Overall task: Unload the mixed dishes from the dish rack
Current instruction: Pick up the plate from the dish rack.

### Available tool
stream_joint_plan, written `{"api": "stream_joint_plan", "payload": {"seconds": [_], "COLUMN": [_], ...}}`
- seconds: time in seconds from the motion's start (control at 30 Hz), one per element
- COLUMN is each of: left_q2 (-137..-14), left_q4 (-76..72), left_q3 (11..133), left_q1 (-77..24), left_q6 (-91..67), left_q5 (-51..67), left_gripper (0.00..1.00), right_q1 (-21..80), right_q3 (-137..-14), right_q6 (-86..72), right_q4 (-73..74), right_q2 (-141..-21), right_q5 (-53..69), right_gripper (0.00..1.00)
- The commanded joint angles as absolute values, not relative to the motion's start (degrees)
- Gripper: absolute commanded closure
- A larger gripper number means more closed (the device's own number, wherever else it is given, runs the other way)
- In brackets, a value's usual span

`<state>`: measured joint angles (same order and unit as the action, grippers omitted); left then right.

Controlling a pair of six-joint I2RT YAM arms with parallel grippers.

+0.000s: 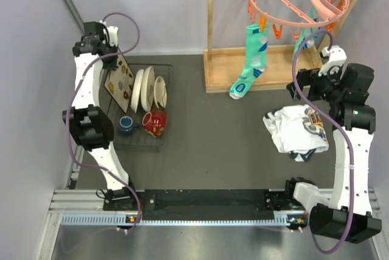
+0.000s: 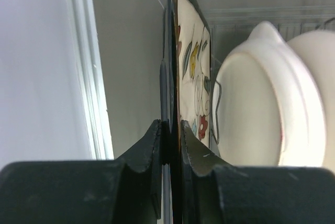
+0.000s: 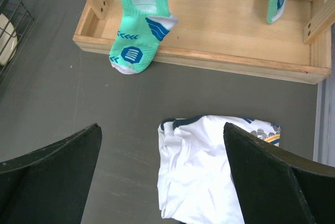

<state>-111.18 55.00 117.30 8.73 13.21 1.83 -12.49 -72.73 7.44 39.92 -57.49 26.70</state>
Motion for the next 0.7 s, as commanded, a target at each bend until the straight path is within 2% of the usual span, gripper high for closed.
{"api": "stream_joint_plan", "payload": {"seconds": [0.0,0.4,0.67], "left_q2": [-107.84,-103.46,-97.56], "left_q4": [49.31,46.06,40.53], "left_q3": [124.27,126.03,125.51], "left_q1": [8.17,7.82,7.73], "left_q6": [12.39,12.4,9.32], "left_q5": [-1.41,-2.73,1.84], "left_gripper": [1.0,1.0,1.0], "right_q1": [-12.48,-12.48,-12.48], "right_q3": [-72.51,-72.16,-72.33], "right_q6": [7.73,7.56,7.56], "right_q4": [37.97,37.71,37.88], "right_q2": [-55.99,-55.99,-55.99], "right_q5": [27.25,27.51,27.51], "right_gripper": [0.01,0.01,0.01]}}
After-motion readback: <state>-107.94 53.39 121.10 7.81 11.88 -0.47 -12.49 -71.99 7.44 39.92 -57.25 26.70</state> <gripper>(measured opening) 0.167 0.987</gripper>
